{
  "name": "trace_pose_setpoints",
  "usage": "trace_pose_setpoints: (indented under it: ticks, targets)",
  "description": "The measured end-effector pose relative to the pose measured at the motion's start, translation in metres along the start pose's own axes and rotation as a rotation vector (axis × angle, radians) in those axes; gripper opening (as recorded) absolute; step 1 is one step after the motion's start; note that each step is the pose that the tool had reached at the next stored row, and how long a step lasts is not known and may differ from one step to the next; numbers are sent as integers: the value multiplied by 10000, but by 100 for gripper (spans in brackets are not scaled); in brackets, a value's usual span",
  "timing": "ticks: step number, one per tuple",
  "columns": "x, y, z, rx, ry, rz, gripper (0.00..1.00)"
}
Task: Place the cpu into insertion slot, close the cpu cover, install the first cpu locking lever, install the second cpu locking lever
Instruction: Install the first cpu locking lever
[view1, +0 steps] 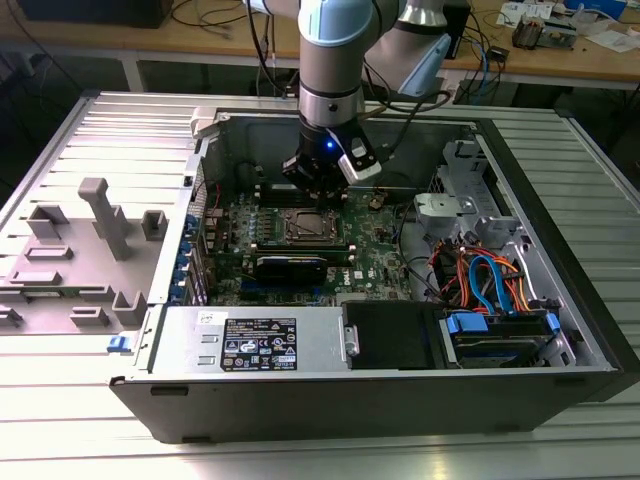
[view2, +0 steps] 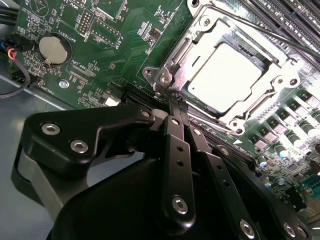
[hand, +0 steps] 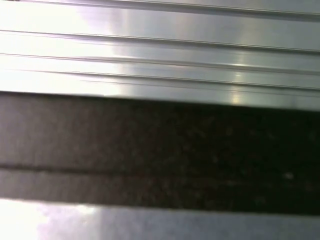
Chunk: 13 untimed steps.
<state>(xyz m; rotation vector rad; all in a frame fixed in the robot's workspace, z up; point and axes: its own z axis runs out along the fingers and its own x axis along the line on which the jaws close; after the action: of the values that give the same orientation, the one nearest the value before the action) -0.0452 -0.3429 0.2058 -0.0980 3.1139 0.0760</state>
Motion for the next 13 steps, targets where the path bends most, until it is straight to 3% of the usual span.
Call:
trace_pose_setpoints:
  ticks: [9, 13]
  targets:
    - [2, -13, 30, -6, -1, 1, 11]
    - [1, -11, -6, -151, -10, 3, 11]
